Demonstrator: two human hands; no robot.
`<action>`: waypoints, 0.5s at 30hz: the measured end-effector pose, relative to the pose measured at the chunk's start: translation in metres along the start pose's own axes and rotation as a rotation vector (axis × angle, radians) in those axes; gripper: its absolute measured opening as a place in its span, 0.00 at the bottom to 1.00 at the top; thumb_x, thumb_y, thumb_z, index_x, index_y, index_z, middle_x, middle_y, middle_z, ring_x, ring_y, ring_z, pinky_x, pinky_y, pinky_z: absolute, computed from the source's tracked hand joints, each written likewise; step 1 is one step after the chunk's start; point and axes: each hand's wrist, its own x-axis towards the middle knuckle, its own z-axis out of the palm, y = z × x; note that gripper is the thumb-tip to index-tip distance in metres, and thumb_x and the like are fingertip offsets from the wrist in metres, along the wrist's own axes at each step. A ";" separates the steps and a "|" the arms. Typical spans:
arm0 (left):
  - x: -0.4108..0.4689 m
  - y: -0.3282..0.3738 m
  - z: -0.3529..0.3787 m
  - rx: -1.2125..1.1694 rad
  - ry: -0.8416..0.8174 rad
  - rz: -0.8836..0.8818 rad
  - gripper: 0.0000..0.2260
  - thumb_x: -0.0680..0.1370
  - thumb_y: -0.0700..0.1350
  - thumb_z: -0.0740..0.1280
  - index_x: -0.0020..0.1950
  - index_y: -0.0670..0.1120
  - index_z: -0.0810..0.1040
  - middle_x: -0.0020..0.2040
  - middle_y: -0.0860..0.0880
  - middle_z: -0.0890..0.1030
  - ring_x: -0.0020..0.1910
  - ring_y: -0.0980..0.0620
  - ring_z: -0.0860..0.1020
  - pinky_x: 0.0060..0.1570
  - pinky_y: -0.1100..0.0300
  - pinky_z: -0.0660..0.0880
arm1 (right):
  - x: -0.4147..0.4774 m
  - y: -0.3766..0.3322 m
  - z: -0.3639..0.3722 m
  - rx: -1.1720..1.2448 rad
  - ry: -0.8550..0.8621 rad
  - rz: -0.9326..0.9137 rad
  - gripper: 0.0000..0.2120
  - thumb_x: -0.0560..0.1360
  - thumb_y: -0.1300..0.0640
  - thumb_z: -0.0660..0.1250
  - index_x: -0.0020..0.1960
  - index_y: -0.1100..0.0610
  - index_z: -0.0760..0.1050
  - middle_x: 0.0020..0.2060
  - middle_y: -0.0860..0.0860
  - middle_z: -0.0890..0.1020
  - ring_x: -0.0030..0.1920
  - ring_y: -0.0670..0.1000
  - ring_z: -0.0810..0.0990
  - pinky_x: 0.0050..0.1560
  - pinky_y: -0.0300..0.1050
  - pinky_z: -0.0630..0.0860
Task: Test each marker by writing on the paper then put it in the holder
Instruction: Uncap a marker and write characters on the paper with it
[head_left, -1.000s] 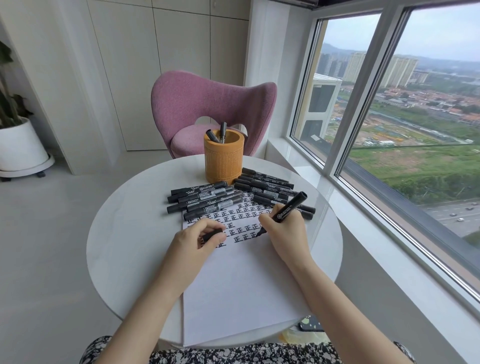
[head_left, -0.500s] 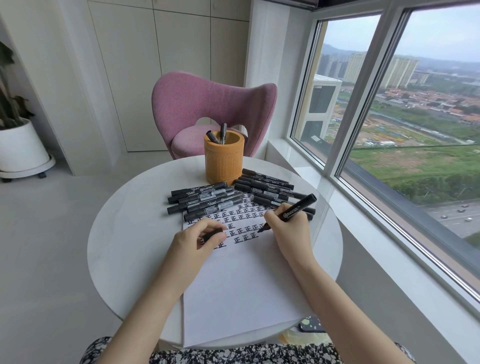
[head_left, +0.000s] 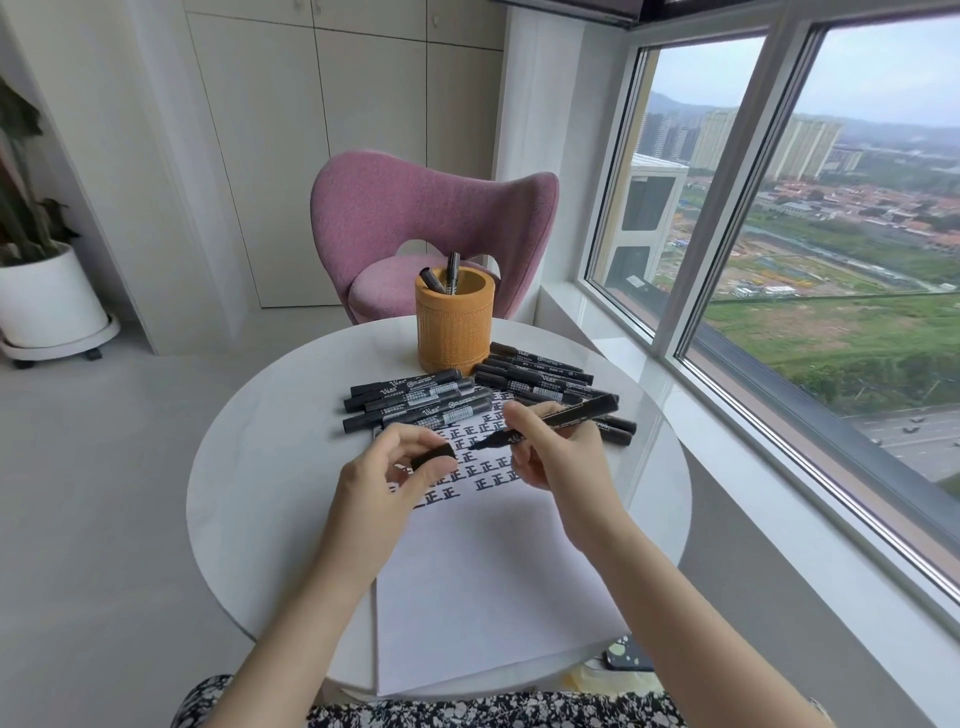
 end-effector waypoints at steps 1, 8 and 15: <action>0.000 0.001 0.000 0.000 0.001 0.002 0.07 0.70 0.44 0.73 0.46 0.49 0.78 0.43 0.58 0.83 0.45 0.54 0.80 0.48 0.57 0.73 | -0.001 0.001 0.002 -0.002 -0.001 0.005 0.19 0.76 0.60 0.68 0.29 0.54 0.66 0.24 0.53 0.63 0.26 0.49 0.60 0.29 0.38 0.63; -0.001 0.005 0.000 -0.020 -0.011 -0.006 0.07 0.70 0.43 0.74 0.44 0.51 0.78 0.42 0.57 0.84 0.41 0.57 0.79 0.48 0.54 0.73 | -0.005 0.001 0.017 -0.029 -0.008 0.010 0.22 0.76 0.58 0.68 0.28 0.54 0.61 0.23 0.51 0.61 0.24 0.49 0.59 0.26 0.38 0.59; -0.004 0.005 -0.001 -0.013 0.021 0.006 0.10 0.67 0.40 0.76 0.38 0.52 0.77 0.38 0.54 0.84 0.37 0.56 0.80 0.44 0.55 0.75 | -0.009 0.007 0.035 -0.030 0.006 -0.002 0.22 0.75 0.65 0.65 0.27 0.52 0.60 0.21 0.45 0.60 0.24 0.47 0.56 0.24 0.36 0.57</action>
